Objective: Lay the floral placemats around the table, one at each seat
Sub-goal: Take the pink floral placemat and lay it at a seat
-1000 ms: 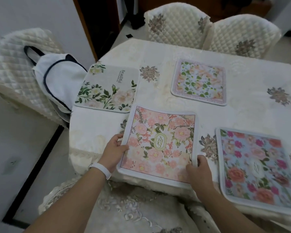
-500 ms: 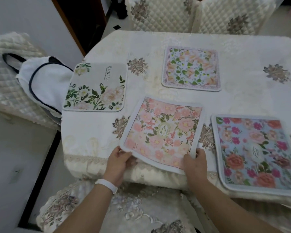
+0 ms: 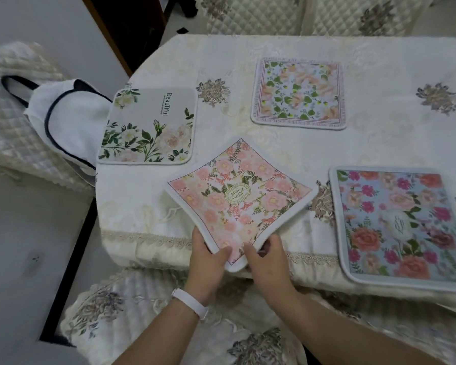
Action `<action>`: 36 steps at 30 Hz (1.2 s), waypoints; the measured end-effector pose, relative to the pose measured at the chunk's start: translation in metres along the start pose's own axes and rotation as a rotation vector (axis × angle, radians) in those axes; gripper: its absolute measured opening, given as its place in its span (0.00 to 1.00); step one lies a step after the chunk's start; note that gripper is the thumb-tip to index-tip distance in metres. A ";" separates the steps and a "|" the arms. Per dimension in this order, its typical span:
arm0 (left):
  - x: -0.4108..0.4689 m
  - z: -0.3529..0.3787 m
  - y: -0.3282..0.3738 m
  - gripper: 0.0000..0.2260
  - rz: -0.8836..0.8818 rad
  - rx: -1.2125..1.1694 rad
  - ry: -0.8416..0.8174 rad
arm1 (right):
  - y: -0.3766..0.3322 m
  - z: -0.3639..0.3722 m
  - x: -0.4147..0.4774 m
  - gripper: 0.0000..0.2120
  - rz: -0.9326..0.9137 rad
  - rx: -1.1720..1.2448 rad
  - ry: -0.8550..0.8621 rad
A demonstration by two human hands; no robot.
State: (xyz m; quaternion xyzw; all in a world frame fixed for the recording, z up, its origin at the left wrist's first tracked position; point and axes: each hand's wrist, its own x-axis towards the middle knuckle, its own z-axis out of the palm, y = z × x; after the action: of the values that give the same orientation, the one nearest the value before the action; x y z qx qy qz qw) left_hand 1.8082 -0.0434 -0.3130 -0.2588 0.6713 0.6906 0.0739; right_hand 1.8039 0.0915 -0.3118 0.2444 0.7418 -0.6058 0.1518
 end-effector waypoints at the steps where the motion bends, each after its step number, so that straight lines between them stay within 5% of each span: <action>1: 0.001 -0.004 0.001 0.29 0.005 0.009 -0.023 | 0.001 -0.003 0.000 0.11 0.034 0.047 -0.011; 9: 0.022 -0.052 0.024 0.31 -0.071 0.009 -0.198 | -0.008 -0.071 0.058 0.10 0.231 0.413 0.129; 18: 0.056 -0.078 0.060 0.28 -0.212 -0.019 -0.470 | 0.000 -0.120 0.093 0.08 0.335 0.166 -0.066; 23: 0.067 -0.049 0.043 0.19 -0.324 -0.151 -0.061 | 0.013 -0.105 0.083 0.08 0.281 0.138 0.050; 28: 0.054 -0.025 0.020 0.13 -0.361 -0.439 0.143 | 0.015 -0.086 0.066 0.08 0.193 0.088 0.303; 32: 0.040 -0.005 0.007 0.14 -0.348 -0.455 0.146 | 0.016 -0.070 0.048 0.06 0.210 0.133 0.379; 36: 0.026 0.011 -0.006 0.17 -0.270 -0.319 0.099 | 0.020 -0.038 0.020 0.06 0.227 0.210 0.244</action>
State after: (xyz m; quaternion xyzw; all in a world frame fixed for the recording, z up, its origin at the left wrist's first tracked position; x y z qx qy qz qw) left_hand 1.7862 -0.0381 -0.3307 -0.3883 0.5157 0.7583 0.0907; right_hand 1.8008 0.1346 -0.3306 0.4126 0.6549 -0.6249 0.1020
